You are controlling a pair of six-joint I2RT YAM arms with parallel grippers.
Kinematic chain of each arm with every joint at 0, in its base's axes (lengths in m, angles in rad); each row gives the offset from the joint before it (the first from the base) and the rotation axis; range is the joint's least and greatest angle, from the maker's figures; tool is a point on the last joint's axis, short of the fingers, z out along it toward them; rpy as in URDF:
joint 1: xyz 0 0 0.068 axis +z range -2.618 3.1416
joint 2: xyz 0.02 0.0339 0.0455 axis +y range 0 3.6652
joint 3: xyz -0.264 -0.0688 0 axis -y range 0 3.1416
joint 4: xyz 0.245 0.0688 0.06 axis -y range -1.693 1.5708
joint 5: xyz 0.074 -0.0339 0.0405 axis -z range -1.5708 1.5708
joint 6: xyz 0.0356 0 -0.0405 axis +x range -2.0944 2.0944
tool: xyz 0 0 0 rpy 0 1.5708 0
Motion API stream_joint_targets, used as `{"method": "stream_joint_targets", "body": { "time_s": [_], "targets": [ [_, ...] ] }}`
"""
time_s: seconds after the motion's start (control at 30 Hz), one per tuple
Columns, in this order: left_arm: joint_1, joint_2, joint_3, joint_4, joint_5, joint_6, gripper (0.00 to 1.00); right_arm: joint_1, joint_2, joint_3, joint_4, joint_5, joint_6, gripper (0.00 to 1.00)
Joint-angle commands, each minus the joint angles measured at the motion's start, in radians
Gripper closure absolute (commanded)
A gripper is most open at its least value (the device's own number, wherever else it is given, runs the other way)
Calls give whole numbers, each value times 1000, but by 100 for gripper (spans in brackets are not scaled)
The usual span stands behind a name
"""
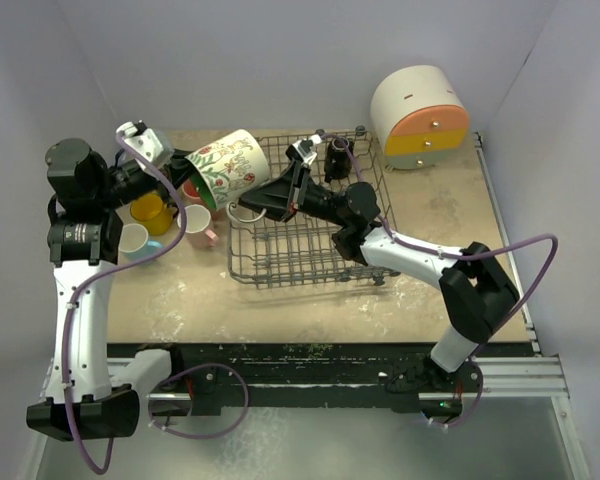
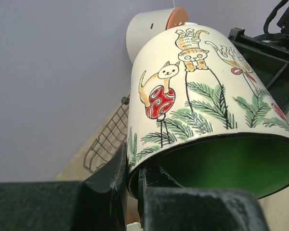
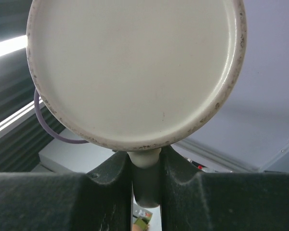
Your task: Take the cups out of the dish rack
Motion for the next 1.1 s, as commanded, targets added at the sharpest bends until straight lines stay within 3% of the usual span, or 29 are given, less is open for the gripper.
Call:
{"method": "stream_joint_targets", "body": {
  "time_s": [0.0,0.2,0.3,0.53,0.77,0.9,1.07],
  "targets": [
    [-11,1,26,41,52,105,100,17,-65,24,134,59,92,82],
    [-10,13,34,-122,-26,179,100,4,-89,-10,23,14,22,33],
    [-11,20,46,-266,-115,253,100,-33,-116,-63,-70,3,-42,17],
    [-11,37,46,-512,-383,445,100,-188,-206,-192,-290,-32,-181,15],
    [-10,60,63,-737,-526,617,100,-318,-274,-222,-504,-58,-331,16],
    [-10,140,111,-888,-623,654,100,-400,-303,-236,-597,-76,-408,16],
    [-10,191,76,-928,-762,690,100,-474,-334,-176,-813,-51,-593,16]
  ]
}}
